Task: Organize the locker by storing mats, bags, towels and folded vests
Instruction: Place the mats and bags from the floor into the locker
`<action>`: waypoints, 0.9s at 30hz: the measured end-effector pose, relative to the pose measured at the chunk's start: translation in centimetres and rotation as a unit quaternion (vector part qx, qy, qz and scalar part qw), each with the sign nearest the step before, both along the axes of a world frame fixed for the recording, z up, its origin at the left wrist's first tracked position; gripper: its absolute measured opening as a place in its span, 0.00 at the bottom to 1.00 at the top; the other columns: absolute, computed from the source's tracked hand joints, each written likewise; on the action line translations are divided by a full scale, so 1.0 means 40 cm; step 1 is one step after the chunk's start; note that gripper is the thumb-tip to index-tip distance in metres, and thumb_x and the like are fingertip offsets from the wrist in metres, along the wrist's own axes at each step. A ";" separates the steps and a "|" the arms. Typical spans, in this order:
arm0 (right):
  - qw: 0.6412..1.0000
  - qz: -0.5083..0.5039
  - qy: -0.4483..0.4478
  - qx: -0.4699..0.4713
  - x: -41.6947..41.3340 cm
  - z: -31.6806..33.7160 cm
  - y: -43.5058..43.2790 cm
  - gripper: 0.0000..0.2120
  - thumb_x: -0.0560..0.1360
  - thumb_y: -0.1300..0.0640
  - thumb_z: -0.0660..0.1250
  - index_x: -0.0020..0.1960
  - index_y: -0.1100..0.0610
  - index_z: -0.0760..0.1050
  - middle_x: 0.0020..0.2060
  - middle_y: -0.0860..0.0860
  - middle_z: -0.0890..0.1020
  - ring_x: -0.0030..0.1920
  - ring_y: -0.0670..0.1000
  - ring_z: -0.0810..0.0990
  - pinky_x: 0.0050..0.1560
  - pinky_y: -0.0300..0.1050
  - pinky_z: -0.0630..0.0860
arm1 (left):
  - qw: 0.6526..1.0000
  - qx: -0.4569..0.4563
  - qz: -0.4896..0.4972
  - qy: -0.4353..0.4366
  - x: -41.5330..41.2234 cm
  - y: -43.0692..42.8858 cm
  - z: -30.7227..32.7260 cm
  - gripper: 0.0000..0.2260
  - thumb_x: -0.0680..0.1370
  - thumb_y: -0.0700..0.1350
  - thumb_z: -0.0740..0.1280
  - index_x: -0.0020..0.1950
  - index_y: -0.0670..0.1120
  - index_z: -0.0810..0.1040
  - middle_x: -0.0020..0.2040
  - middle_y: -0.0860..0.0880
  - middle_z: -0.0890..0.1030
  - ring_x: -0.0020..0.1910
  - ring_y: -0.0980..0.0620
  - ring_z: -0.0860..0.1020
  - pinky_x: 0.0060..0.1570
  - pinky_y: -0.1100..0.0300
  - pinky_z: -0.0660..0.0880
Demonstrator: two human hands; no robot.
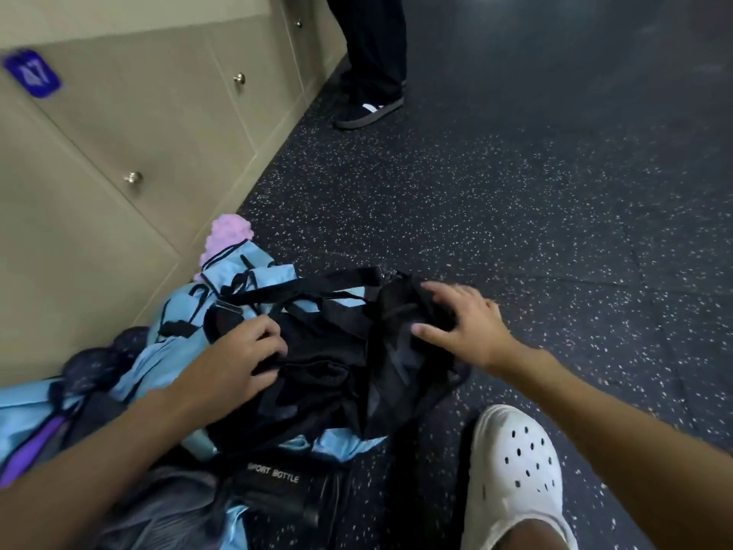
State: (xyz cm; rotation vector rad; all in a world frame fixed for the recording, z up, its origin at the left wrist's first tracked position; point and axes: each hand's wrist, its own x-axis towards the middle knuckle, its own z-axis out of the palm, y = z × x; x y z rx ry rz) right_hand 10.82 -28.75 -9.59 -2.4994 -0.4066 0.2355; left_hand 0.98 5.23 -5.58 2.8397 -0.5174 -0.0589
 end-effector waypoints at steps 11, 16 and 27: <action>0.994 0.032 0.084 -0.069 -0.087 -0.060 0.073 0.32 0.70 0.55 0.71 0.67 0.49 0.58 0.49 0.46 0.71 0.56 0.53 0.73 0.58 0.50 0.62 | 0.981 0.035 0.116 0.154 -0.124 0.080 -0.028 0.07 0.81 0.47 0.63 0.54 0.51 0.65 0.47 0.52 0.74 0.43 0.51 0.72 0.42 0.57 0.69; 0.987 0.086 0.035 -0.129 -0.047 -0.016 0.161 0.40 0.67 0.39 0.62 0.77 0.49 0.59 0.67 0.51 0.62 0.73 0.53 0.55 0.74 0.54 0.49 | 0.986 0.110 0.068 0.103 -0.086 0.087 -0.029 0.42 0.72 0.59 0.69 0.80 0.46 0.53 0.71 0.49 0.63 0.60 0.50 0.71 0.57 0.62 0.68; 0.976 0.166 0.062 -0.125 0.068 -0.024 0.357 0.55 0.64 0.30 0.72 0.79 0.47 0.45 0.78 0.52 0.58 0.76 0.56 0.58 0.75 0.57 0.52 | 0.948 -0.090 0.238 0.193 -0.063 0.158 -0.016 0.47 0.59 0.64 0.60 0.79 0.63 0.51 0.81 0.54 0.41 0.79 0.54 0.38 0.77 0.45 0.47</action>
